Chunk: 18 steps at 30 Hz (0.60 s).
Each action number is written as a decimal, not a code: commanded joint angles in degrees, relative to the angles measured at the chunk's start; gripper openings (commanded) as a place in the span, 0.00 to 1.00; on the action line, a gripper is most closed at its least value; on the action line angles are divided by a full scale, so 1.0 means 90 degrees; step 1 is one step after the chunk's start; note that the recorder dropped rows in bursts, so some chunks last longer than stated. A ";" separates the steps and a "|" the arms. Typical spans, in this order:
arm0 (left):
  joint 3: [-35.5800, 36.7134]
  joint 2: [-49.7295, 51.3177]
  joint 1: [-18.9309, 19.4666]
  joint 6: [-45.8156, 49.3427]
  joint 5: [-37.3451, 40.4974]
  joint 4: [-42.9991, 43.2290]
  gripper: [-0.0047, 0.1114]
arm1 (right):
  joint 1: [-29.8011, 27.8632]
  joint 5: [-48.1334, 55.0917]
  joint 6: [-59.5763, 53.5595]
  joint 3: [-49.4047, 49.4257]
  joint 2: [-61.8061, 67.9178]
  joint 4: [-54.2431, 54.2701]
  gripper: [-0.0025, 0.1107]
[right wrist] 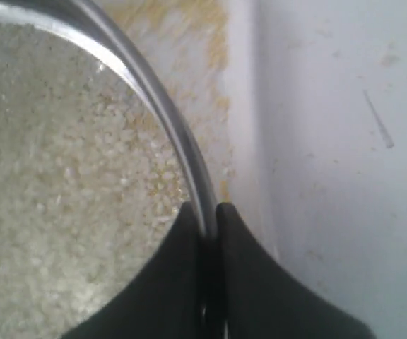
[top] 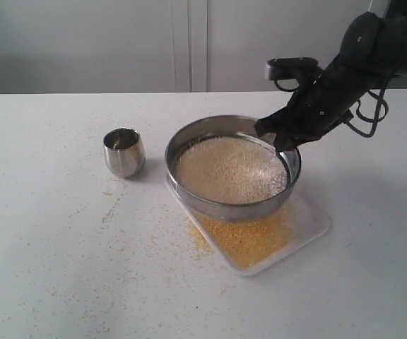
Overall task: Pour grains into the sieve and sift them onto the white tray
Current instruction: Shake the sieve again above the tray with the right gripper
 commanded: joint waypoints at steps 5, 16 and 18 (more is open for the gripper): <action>0.0022 -0.0049 0.0022 -0.0057 0.0044 -0.0004 0.04 | -0.0205 -0.0432 0.1294 -0.0011 -0.0098 -0.0287 0.02; 0.0022 -0.0049 0.0022 -0.0057 0.0055 -0.0004 0.04 | -0.0220 -0.0652 0.1589 0.0024 -0.0124 -0.0473 0.02; 0.0022 -0.0049 0.0022 -0.0057 0.0055 -0.0004 0.04 | -0.0071 -0.0064 -0.0480 0.0024 -0.0106 -0.0036 0.02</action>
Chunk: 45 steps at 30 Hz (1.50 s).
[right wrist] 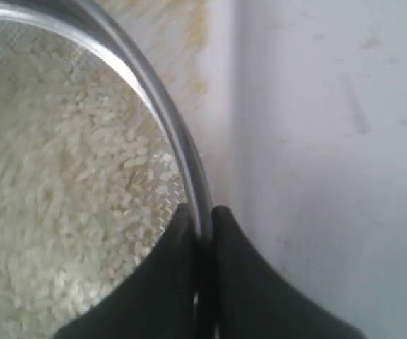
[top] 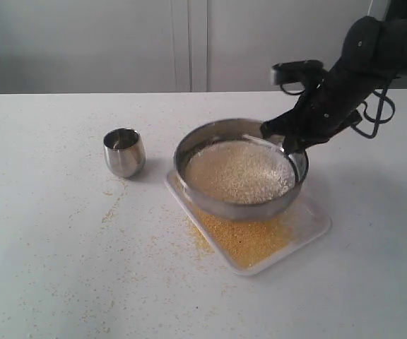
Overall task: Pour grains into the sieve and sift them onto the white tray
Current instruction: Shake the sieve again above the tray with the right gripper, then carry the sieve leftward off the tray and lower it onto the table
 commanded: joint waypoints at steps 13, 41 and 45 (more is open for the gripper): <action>0.0022 -0.0049 0.0022 -0.0057 0.0041 -0.0017 0.04 | 0.0195 0.0419 -0.0829 0.0077 -0.0230 0.1084 0.02; 0.0022 -0.0049 0.0022 -0.0057 0.0041 -0.0017 0.04 | 0.3205 -0.0689 -0.1560 -0.0417 0.0295 0.1425 0.02; 0.0022 -0.0049 0.0022 -0.0057 0.0041 -0.0017 0.04 | 0.3205 -0.0437 -0.1521 -0.0921 0.0753 0.1382 0.02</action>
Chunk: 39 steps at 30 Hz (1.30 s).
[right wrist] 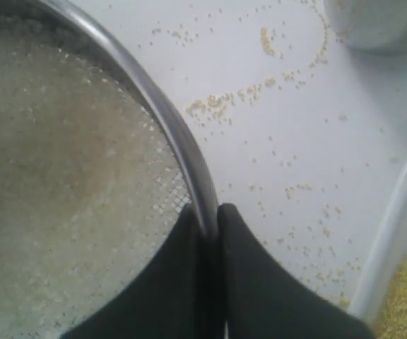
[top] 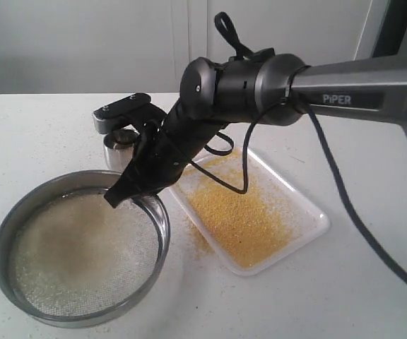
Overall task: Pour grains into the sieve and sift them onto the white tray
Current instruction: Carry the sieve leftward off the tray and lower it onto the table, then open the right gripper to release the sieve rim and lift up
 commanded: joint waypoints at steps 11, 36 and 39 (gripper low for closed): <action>0.0022 -0.0049 0.0022 -0.0057 0.0041 -0.0017 0.04 | 0.0014 0.0066 0.0610 -0.0863 0.0971 -0.0657 0.02; 0.0022 -0.0049 0.0022 -0.0057 0.0041 -0.0017 0.04 | 0.0014 -0.0265 0.0610 -0.1050 0.1216 -0.0968 0.38; 0.0022 -0.0049 0.0022 -0.0057 0.0041 -0.0017 0.04 | 0.0014 -0.0122 0.0610 -0.1126 0.1191 -0.0968 0.38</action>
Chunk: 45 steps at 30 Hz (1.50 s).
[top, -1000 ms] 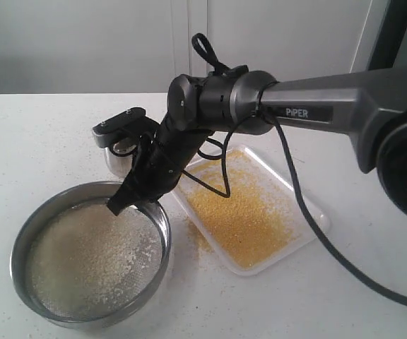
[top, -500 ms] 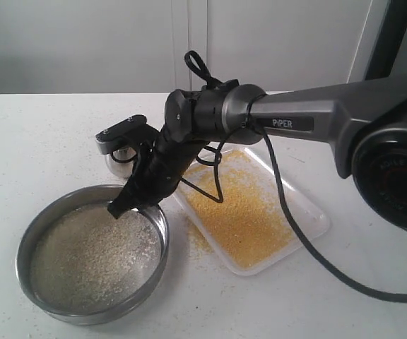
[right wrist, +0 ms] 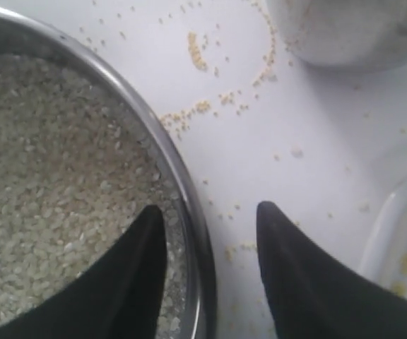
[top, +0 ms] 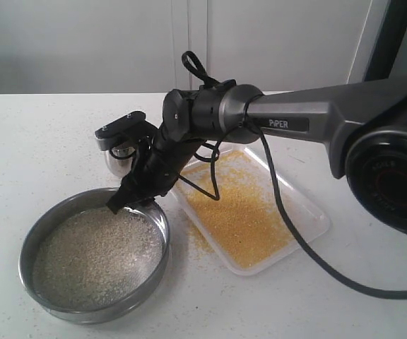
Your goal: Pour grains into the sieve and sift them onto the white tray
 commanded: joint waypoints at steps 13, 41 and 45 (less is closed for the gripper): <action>0.0022 -0.0049 0.0022 -0.0057 0.0041 -0.0017 0.04 | 0.0000 0.1087 -0.0023 -0.0131 -0.0674 -0.0075 0.34; 0.0022 -0.0049 0.0022 -0.0057 0.0054 -0.0017 0.04 | -0.1357 0.2567 0.1167 0.0636 -0.2131 -0.1258 0.02; 0.0022 -0.0049 0.0022 -0.0057 0.0054 -0.0017 0.04 | -0.1771 0.2558 0.1143 0.0899 -0.2339 -0.1323 0.02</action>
